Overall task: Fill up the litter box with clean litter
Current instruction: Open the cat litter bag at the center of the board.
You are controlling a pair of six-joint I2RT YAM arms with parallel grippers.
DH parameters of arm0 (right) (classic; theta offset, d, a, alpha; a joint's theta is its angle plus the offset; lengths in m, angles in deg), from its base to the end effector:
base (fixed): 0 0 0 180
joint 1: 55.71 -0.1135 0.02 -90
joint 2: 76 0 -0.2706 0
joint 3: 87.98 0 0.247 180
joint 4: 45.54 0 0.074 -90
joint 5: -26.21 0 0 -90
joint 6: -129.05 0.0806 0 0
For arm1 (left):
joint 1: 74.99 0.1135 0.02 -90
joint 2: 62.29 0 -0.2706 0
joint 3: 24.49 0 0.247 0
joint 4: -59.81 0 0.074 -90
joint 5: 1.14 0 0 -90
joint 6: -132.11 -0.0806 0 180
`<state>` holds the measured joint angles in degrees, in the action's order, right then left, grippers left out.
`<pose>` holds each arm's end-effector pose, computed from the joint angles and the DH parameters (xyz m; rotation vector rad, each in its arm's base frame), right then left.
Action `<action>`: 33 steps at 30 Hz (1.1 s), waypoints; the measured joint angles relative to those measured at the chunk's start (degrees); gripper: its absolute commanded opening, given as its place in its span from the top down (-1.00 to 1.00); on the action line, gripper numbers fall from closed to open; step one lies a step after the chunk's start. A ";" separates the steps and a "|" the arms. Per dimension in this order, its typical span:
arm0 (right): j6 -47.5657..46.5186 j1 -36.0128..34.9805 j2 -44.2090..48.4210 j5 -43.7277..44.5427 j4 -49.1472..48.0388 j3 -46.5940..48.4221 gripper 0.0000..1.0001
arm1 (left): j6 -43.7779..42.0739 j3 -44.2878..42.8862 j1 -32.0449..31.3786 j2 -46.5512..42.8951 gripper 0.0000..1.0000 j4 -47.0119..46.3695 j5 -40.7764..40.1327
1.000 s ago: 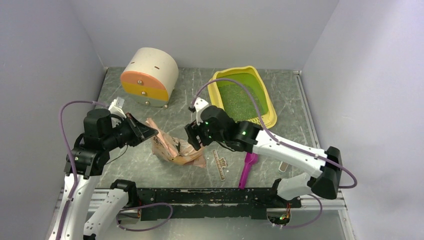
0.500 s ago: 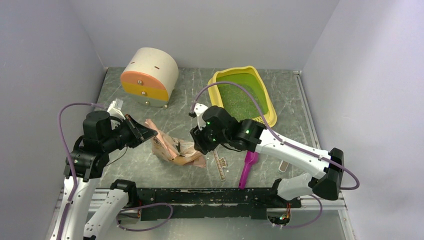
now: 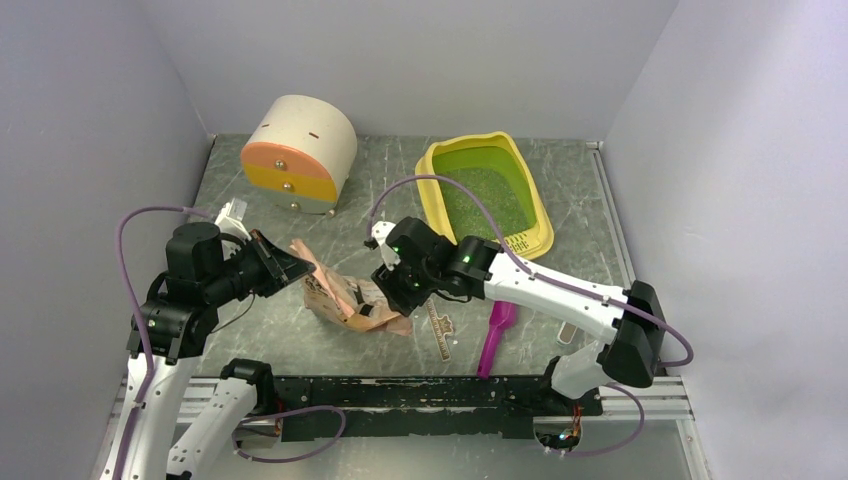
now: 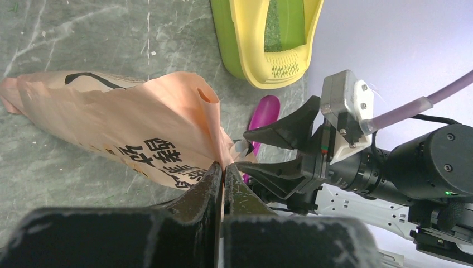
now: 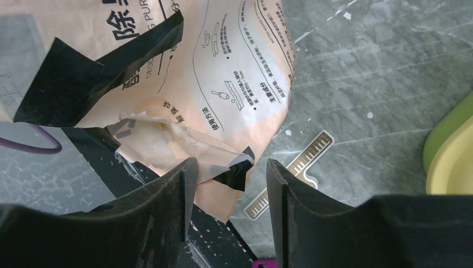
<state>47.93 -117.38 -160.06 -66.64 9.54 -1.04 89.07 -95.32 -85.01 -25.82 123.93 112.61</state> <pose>0.1547 0.2954 0.2730 -1.1640 2.2960 0.5612 0.1269 -0.0554 0.3404 -0.4416 2.1678 -1.0136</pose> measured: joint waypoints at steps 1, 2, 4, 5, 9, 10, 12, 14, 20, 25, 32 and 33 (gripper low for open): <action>-0.50 0.00 0.00 -0.24 0.04 0.20 -0.06 | 0.00 0.00 0.00 0.00 0.90 0.00 0.00; -0.87 0.00 0.00 -0.31 0.15 0.48 -0.06 | 0.00 0.00 0.00 0.00 0.90 0.00 0.00; -1.51 0.02 -0.04 0.26 0.59 1.70 -0.07 | 0.00 0.00 0.00 0.00 0.91 -0.02 -0.02; -1.73 0.02 0.02 0.52 0.55 2.25 -0.05 | 0.00 0.00 0.00 0.00 0.91 -0.02 -0.02; -2.54 0.24 1.49 -1.27 -0.52 2.71 -0.04 | -0.02 0.00 0.00 0.02 0.90 -0.02 -0.07; -2.60 0.37 1.97 -2.54 -0.92 2.73 -0.06 | -0.02 0.00 0.00 0.07 0.91 -0.02 -0.09; -2.69 0.50 2.62 -5.27 -1.79 2.91 -0.12 | 0.00 0.00 0.00 0.09 0.90 -0.02 -0.09; -2.73 0.55 2.69 -7.10 -2.62 3.17 -0.20 | 0.00 0.00 0.00 0.07 0.91 -0.02 -0.09; -3.85 0.55 2.47 -7.72 -4.70 3.19 -0.24 | 0.22 0.00 0.00 0.07 0.90 -0.04 -0.09; -6.99 0.55 1.53 -6.62 -6.51 3.19 -0.30 | 0.28 -0.02 0.00 0.07 0.90 -0.02 -0.09; -12.46 0.55 0.68 -6.64 -4.26 3.19 -0.30 | 0.31 -0.07 0.00 0.04 0.91 0.00 -0.15; -13.09 0.55 0.66 -6.88 -3.72 3.19 -0.29 | 0.33 -0.07 0.00 0.04 0.91 -0.02 -0.15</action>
<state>34.84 -116.83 -159.40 -73.53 5.82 2.15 89.39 -95.39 -85.01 -25.78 123.91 112.45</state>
